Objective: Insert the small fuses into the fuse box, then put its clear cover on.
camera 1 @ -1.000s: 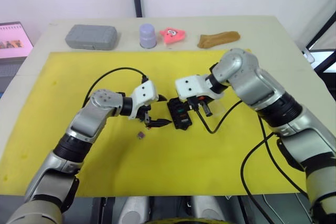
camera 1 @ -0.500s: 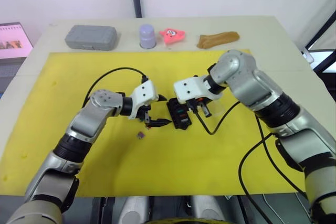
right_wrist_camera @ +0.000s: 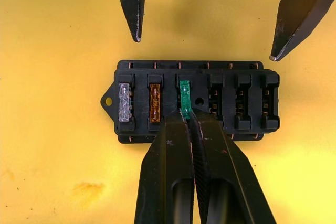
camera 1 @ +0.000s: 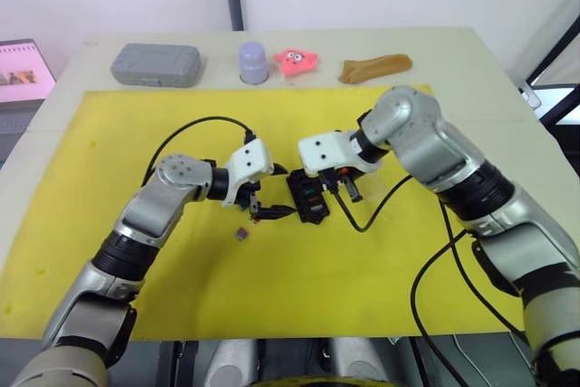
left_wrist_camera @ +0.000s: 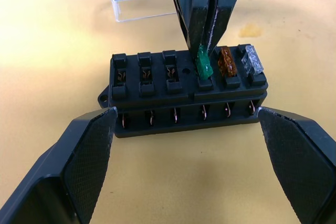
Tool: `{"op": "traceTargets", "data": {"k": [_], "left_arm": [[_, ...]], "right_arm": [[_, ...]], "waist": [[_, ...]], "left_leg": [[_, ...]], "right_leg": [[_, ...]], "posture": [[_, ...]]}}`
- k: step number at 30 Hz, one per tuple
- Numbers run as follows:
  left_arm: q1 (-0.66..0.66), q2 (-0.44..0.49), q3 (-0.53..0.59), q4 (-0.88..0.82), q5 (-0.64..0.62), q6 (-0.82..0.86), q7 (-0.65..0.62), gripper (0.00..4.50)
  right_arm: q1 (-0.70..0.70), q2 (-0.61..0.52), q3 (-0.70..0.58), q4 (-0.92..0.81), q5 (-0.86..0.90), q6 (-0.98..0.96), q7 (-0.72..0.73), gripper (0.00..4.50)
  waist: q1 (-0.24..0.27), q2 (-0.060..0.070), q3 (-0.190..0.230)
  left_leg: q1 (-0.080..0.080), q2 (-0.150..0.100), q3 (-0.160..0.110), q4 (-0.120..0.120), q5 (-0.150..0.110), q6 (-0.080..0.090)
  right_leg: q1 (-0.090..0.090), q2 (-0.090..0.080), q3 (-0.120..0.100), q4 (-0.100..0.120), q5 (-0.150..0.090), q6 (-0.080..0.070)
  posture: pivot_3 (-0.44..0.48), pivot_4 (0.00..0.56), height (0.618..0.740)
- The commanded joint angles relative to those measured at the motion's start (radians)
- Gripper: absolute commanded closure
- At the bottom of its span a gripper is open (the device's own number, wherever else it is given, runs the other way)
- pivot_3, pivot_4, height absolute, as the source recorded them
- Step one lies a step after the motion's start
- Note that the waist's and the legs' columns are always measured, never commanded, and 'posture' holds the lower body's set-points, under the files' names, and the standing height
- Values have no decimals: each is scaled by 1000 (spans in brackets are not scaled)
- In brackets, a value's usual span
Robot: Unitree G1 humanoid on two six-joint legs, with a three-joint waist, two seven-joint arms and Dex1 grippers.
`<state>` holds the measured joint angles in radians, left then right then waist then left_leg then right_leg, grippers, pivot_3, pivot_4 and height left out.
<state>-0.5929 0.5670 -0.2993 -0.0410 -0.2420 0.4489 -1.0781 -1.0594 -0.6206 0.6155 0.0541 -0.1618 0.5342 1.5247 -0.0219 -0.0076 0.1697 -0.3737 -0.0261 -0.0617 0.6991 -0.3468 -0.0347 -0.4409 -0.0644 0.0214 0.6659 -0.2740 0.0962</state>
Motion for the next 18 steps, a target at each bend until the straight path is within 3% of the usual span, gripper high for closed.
{"op": "traceTargets", "data": {"k": [1, 5, 9, 18], "left_arm": [[-8, 3, 24, -21, -1, -11, -1, 0], [-9, 3, 24, -20, 0, -13, -1, 0], [-9, 2, 25, -17, 0, -15, 0, 0], [-9, -1, 24, -17, 1, -15, 2, 0]], "right_arm": [[-1, 14, -15, 2, -1, 5, -22, 4472], [0, 11, -17, -1, -2, 2, -21, 4472], [7, 7, -13, -5, -6, -6, -24, 3232], [-9, -2, -37, -10, 13, -5, -23, 3232]], "waist": [[-1, 0, 0], [-1, 0, 0], [2, 0, 0], [3, 0, 0]], "left_leg": [[0, 0, 0, 0, 0, 0], [0, 0, 0, 0, 0, 0], [-1, 0, 0, 0, 0, 0], [-1, 0, 0, 0, 0, 0]], "right_leg": [[0, 0, 0, 0, 0, 0], [0, 0, 0, 0, 0, 0], [-1, 0, 0, 0, 0, 0], [-1, -1, 0, 0, 0, 0]], "posture": [[0, 150, 740], [0, 150, 740], [0, 150, 740], [0, 150, 740]]}}
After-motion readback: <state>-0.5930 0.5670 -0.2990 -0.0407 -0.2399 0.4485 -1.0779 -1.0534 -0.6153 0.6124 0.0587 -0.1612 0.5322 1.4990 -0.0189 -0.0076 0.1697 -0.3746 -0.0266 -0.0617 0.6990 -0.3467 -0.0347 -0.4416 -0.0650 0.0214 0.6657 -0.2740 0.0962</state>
